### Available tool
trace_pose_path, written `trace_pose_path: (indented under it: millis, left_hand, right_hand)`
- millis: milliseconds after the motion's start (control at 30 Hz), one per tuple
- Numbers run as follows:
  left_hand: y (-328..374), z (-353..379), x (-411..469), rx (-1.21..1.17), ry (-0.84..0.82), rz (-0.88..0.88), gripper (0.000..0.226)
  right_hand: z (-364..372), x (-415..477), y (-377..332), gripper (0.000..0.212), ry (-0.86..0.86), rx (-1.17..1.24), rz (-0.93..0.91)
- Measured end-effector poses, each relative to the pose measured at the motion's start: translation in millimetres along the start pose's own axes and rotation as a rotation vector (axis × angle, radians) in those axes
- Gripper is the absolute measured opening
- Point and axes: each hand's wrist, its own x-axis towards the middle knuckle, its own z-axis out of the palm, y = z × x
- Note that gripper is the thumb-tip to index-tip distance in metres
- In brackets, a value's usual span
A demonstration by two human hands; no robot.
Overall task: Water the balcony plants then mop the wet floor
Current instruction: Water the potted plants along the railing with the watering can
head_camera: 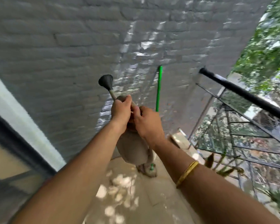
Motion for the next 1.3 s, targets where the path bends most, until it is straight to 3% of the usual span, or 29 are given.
trace_pose_path:
  millis: [233,433,567,700,1000,1300]
  left_hand:
    - [-44.0,-62.3,26.7,-0.042,0.134,-0.077,0.044]
    - [-121.0,-86.2,47.4,-0.031,0.144,-0.198,0.046]
    - [-194.7,-86.8,60.5,0.012,0.147,-0.288,0.048]
    - [-285.1,-84.8,77.3,0.027,0.118,-0.344,0.034]
    - [-488.0,-70.9,131.6,0.135,0.098,-0.403,0.034]
    - [-683.0,-56.0,148.7,0.230,0.039,-0.548,0.029]
  right_hand:
    - [78.3,2.7,-12.3,0.051,-0.133,0.008,-0.035]
    - [152.8,-6.2,23.4,0.058,-0.262,0.012,0.055]
    - [206.6,-16.2,72.7,0.060,-0.328,0.025,0.144]
    - [277.9,-21.2,142.7,0.065,-0.384,0.032,0.206]
    - [417.5,-35.7,282.0,0.043,-0.466,0.068,0.318]
    - [547.2,-74.1,428.8,0.047,-0.583,0.133,0.565]
